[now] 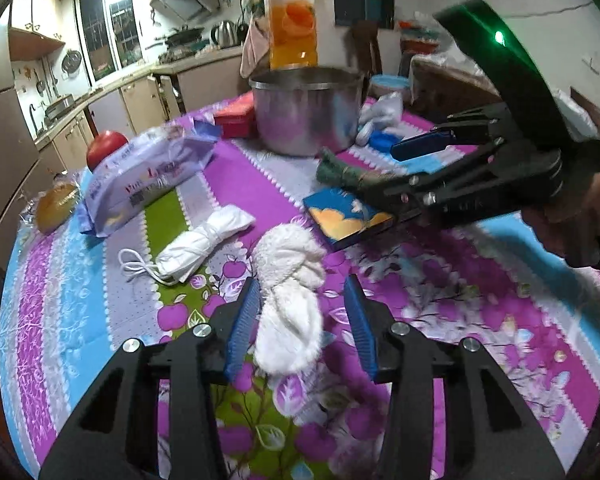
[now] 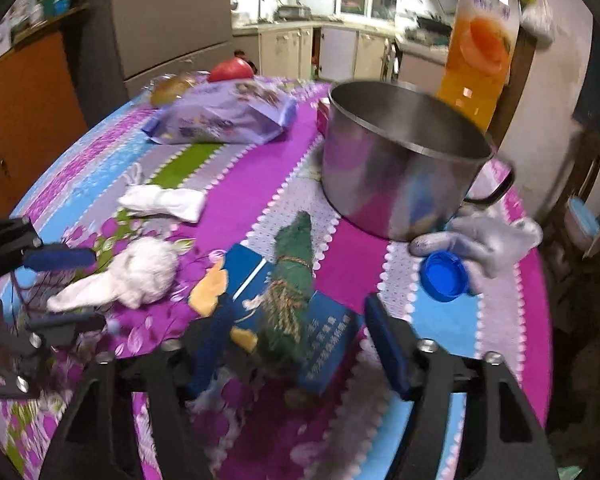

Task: Collect trash
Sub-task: 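Grasp the white towel with the left tool while the right tool grasps the green cloth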

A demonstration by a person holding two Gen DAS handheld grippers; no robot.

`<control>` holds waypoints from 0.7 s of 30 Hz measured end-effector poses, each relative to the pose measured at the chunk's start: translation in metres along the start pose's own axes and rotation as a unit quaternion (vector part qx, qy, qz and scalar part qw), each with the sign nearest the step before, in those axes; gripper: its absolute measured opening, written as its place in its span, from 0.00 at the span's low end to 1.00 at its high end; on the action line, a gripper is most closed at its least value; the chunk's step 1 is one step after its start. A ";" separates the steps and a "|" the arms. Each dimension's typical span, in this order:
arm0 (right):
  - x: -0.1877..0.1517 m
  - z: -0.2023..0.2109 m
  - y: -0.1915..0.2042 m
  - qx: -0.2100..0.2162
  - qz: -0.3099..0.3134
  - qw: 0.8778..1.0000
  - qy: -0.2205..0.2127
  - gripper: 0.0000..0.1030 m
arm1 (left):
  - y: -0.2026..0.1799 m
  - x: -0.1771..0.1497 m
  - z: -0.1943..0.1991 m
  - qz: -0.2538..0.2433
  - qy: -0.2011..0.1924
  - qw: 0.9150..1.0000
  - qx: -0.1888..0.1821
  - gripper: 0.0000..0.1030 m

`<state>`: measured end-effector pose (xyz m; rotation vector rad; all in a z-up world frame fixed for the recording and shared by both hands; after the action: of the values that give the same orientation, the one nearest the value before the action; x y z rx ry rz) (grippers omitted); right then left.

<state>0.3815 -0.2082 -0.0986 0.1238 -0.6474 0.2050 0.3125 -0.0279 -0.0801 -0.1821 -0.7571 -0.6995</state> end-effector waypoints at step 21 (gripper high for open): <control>-0.011 0.065 -0.008 0.011 -0.021 0.999 -0.028 0.20 | 0.006 0.033 0.038 0.062 -0.017 0.997 0.038 0.22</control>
<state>0.3370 -0.2295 -0.0540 0.1640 -0.6982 0.1687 0.3119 -0.0252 -0.0296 -0.1706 -0.7962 -0.5505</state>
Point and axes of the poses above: each gripper's, at about its wrist camera, not at the fingertips, and z roughly against the way its jaws point, y to its left, x to its top, the point moved 3 cm from there along -z, roughly the way its jaws point, and after that the axes turned 2 degrees about x, right-handed, at the moved point
